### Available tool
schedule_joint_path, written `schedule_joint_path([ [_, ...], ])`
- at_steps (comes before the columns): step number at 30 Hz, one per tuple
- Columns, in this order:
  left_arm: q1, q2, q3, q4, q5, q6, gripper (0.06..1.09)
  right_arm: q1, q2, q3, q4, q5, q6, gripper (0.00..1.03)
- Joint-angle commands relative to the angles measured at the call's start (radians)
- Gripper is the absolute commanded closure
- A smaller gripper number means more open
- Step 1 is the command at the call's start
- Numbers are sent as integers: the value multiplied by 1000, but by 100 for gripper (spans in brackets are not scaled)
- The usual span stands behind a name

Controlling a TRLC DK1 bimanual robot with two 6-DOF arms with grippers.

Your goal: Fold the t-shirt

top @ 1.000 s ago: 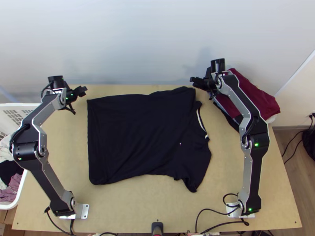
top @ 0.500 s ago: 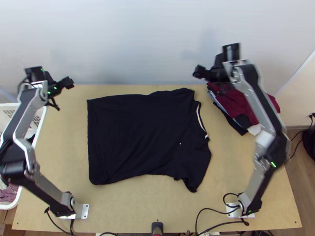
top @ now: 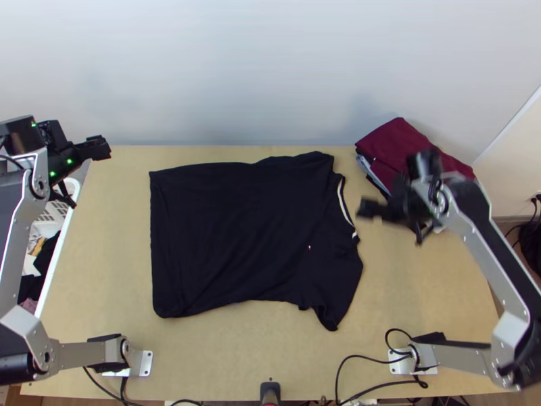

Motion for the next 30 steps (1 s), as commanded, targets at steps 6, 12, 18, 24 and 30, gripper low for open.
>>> schedule_joint_path([
  [6, -28, -73, -51, -37, 3, 15, 12, 11, -85, -245, -65, -9, -56, 19],
  [12, -29, -99, -63, -60, 3, 9, 12, 28, -70, -351, -58, -9, -88, 32],
  [18, -29, -122, -80, -77, 1, 9, 12, 19, -36, -400, 9, -9, -112, 41],
  [24, -29, -135, -85, -88, -2, 9, 12, 8, -21, -429, 92, -12, -131, 56],
  [30, -28, -136, -83, -91, -8, 10, 12, 5, 8, -441, 133, -33, -126, 56],
])
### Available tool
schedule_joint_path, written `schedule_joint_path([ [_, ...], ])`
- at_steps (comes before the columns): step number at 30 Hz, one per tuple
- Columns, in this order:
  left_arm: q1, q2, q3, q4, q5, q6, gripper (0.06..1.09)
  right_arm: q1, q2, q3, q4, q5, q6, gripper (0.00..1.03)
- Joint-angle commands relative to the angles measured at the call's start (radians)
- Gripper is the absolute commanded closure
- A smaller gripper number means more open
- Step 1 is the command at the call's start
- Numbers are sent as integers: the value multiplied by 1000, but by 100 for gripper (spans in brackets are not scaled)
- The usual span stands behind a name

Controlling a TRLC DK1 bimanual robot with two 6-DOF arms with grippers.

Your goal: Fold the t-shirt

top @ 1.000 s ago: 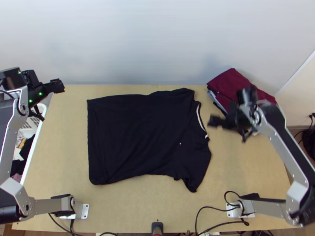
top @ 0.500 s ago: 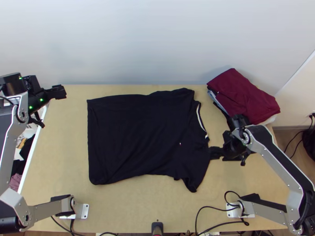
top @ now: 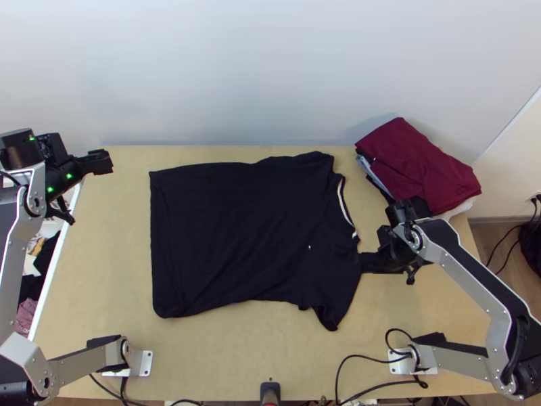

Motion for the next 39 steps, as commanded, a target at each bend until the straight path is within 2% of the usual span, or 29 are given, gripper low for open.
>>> schedule_joint_path([
  [1, -4, -24, -23, -9, -9, 7, 12, -7, 31, -33, 24, -18, -5, 56],
  [12, -4, -21, -22, -16, -13, 10, 12, -4, 117, -56, 130, -30, -1, 57],
  [15, -4, -19, -19, -17, -13, 10, 12, -5, 131, -69, 170, -36, -2, 73],
  [17, -4, -18, -17, -20, -15, 12, 12, -5, 139, -78, 179, -36, -10, 75],
  [20, -13, -10, -6, -57, -13, 24, 13, -5, 135, -86, 187, -36, -14, 96],
  [21, -24, -1, 1, -94, -12, 47, 13, -7, 132, -87, 188, -36, -16, 100],
  [23, -47, 9, 9, -198, 4, 121, 12, -7, 120, -90, 187, -36, -22, 100],
  [27, -77, -19, -43, -457, 102, 371, 13, -7, 108, -92, 188, -36, -24, 100],
  [31, -140, -84, -101, -625, 99, 542, 14, -7, 108, -92, 196, -36, -24, 100],
  [34, -242, -126, -140, -747, 48, 607, 14, 1, 111, -92, 207, -36, -17, 100],
  [39, -435, -212, -261, -855, -24, 631, 17, 11, 111, -83, 207, -36, -11, 100],
])
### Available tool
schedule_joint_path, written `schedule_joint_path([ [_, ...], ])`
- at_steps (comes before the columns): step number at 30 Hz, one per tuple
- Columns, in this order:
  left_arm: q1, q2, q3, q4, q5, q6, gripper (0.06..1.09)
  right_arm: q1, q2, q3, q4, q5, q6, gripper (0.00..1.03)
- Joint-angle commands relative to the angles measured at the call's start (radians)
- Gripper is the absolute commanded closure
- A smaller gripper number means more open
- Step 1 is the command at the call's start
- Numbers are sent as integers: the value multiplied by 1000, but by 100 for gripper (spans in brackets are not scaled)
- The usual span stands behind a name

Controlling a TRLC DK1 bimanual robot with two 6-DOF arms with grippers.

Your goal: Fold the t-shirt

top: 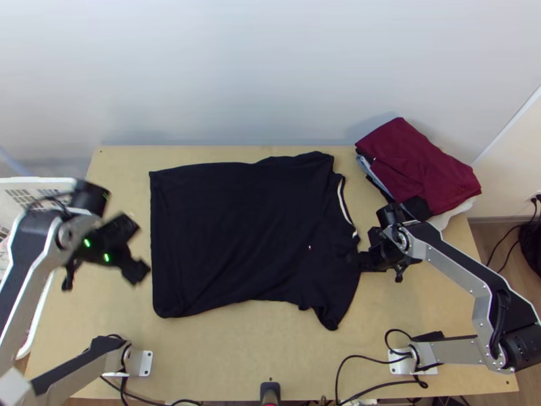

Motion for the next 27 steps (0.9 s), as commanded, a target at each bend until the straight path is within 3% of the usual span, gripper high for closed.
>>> schedule_joint_path([
  [1, -131, -68, -109, -65, -59, 45, 17, 8, -15, -12, 4, -4, -4, 100],
  [15, -349, -112, -419, 103, -82, -47, 17, -9, -21, -18, 4, -2, -12, 100],
  [27, -366, -69, -540, 261, -73, -65, 17, -15, -16, -22, 11, -2, -13, 100],
])
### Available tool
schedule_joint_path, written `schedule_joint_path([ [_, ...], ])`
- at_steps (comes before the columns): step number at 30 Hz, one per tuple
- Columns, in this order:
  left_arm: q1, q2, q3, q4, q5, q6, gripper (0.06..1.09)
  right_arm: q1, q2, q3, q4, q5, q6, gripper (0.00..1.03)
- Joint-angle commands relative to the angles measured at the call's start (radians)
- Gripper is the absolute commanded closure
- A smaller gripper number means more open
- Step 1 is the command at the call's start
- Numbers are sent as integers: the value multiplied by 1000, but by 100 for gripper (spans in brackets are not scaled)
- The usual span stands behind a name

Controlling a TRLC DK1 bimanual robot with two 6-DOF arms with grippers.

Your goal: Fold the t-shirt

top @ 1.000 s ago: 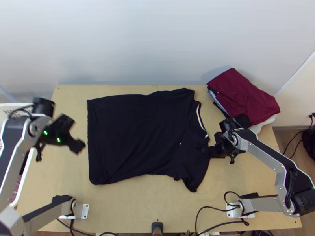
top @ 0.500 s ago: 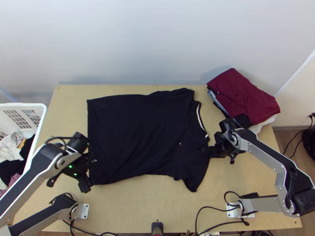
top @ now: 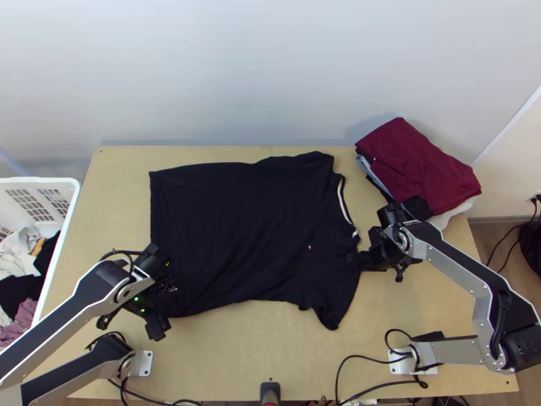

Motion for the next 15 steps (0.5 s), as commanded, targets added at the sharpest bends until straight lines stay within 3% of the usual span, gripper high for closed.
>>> schedule_joint_path([
  [1, 4, 32, -53, 46, 7, -14, 17, -7, -13, -22, 6, -3, -13, 100],
  [8, 15, 72, -105, 138, 16, -29, 19, -8, -15, -17, 6, -3, -16, 100],
  [10, 28, 74, -125, 176, 49, -28, 42, -8, -15, -15, 8, -1, -18, 100],
  [14, 128, 35, -120, 274, 96, -23, 105, -10, -21, -12, 6, 2, -27, 100],
  [15, 145, 24, -111, 268, 99, -23, 104, -11, -23, -11, 6, 5, -28, 100],
])
